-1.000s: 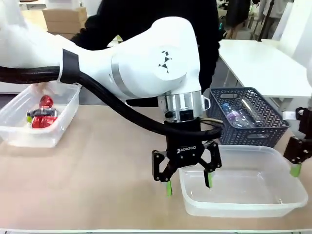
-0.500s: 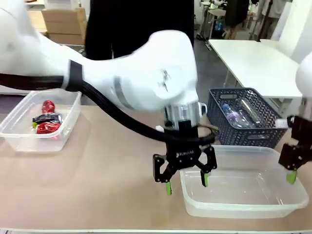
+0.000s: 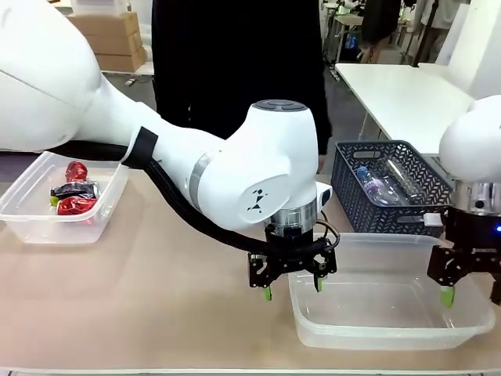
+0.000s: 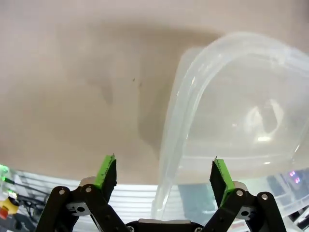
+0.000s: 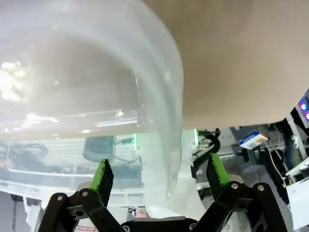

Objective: Sort the waste into each basket.
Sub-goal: Pick up the Organizing box on the right side of the table and lift it.

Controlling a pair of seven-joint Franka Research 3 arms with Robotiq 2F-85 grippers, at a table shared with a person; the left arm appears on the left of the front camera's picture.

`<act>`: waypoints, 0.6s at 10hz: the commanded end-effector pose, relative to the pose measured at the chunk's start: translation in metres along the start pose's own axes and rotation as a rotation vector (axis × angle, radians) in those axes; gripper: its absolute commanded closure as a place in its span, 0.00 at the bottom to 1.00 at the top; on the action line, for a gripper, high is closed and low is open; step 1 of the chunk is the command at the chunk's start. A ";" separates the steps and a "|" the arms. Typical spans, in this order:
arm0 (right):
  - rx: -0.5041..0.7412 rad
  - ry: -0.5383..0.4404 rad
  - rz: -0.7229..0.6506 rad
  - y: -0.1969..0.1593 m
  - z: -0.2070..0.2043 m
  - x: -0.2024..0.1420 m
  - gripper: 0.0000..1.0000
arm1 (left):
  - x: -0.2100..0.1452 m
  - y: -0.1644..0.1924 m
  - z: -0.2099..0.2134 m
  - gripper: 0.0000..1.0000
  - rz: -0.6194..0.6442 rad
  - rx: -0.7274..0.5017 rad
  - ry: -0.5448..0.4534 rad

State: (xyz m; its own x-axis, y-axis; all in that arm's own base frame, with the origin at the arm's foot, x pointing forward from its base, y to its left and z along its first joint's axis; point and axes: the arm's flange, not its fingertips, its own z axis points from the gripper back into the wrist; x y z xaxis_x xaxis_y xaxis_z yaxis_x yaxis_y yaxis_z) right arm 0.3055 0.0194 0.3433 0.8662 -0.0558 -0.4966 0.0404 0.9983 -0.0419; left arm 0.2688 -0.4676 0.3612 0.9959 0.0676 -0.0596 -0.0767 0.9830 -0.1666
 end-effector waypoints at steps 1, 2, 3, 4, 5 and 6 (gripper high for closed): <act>0.038 -0.073 -0.025 -0.002 -0.024 -0.011 0.00 | -0.007 -0.001 -0.001 0.00 0.042 0.017 -0.070; 0.066 -0.110 -0.033 -0.005 -0.024 -0.015 0.00 | -0.007 -0.001 -0.001 0.00 0.027 0.033 -0.073; 0.072 -0.156 -0.052 -0.006 -0.025 -0.018 0.43 | -0.006 0.000 -0.001 0.00 0.012 0.054 -0.066; 0.084 -0.187 -0.053 -0.007 -0.025 -0.020 0.59 | -0.006 0.000 0.000 0.58 0.009 0.061 -0.048; 0.076 -0.197 -0.053 -0.007 -0.026 -0.022 1.00 | -0.006 0.000 0.001 0.58 0.007 0.063 -0.069; 0.073 -0.198 -0.050 -0.008 -0.026 -0.022 1.00 | -0.006 0.000 0.002 1.00 0.015 0.069 -0.093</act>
State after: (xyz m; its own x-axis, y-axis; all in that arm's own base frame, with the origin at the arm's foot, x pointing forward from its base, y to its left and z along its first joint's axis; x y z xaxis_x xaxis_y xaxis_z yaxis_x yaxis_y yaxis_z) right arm 0.3247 0.0119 0.3612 0.9369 -0.0903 -0.3376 0.0935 0.9956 -0.0068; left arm 0.2643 -0.4673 0.3601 0.9976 0.0663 -0.0181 -0.0680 0.9898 -0.1252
